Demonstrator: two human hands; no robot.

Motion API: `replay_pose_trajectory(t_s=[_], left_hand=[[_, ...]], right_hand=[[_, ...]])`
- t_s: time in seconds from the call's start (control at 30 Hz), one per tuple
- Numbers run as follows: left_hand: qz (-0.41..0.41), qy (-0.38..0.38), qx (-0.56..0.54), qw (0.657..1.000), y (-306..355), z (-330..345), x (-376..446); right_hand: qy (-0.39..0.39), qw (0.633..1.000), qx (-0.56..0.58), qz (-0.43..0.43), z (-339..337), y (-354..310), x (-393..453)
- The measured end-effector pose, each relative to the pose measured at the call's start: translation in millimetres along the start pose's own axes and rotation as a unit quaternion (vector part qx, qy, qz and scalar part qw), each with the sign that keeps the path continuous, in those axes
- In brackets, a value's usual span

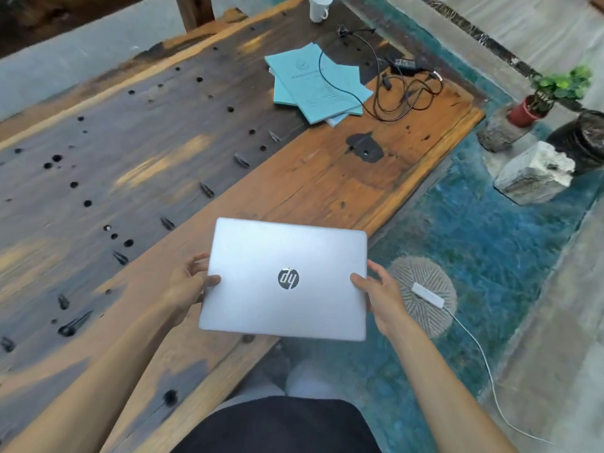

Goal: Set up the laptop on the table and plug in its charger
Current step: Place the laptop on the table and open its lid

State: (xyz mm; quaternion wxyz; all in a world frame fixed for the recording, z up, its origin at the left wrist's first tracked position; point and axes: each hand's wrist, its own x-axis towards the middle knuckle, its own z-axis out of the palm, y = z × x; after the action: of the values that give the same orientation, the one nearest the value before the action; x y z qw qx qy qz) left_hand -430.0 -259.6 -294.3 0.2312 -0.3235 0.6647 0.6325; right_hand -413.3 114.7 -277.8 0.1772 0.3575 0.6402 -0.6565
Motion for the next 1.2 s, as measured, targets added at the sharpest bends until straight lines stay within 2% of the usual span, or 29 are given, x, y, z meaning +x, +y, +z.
replay_pose_trajectory(t_s=[0.43,0.73,1.0,1.2], left_hand=[[-0.064,0.112,-0.068,0.989,61.2,30.9,51.2],[-0.103,0.239,-0.187,0.947,91.4,67.3,94.3],[-0.125,0.317,-0.247,0.907,82.3,87.3,126.3],[-0.136,0.338,-0.264,0.893,69.7,88.8,142.8]], right_hand=[[-0.095,0.992,-0.082,0.021,41.3,-115.5,136.1],[-0.185,0.964,-0.191,0.018,91.1,-196.8,250.9],[-0.242,0.934,-0.259,0.036,142.7,-222.5,299.2],[-0.228,0.92,-0.317,0.025,164.0,-224.8,317.1]])
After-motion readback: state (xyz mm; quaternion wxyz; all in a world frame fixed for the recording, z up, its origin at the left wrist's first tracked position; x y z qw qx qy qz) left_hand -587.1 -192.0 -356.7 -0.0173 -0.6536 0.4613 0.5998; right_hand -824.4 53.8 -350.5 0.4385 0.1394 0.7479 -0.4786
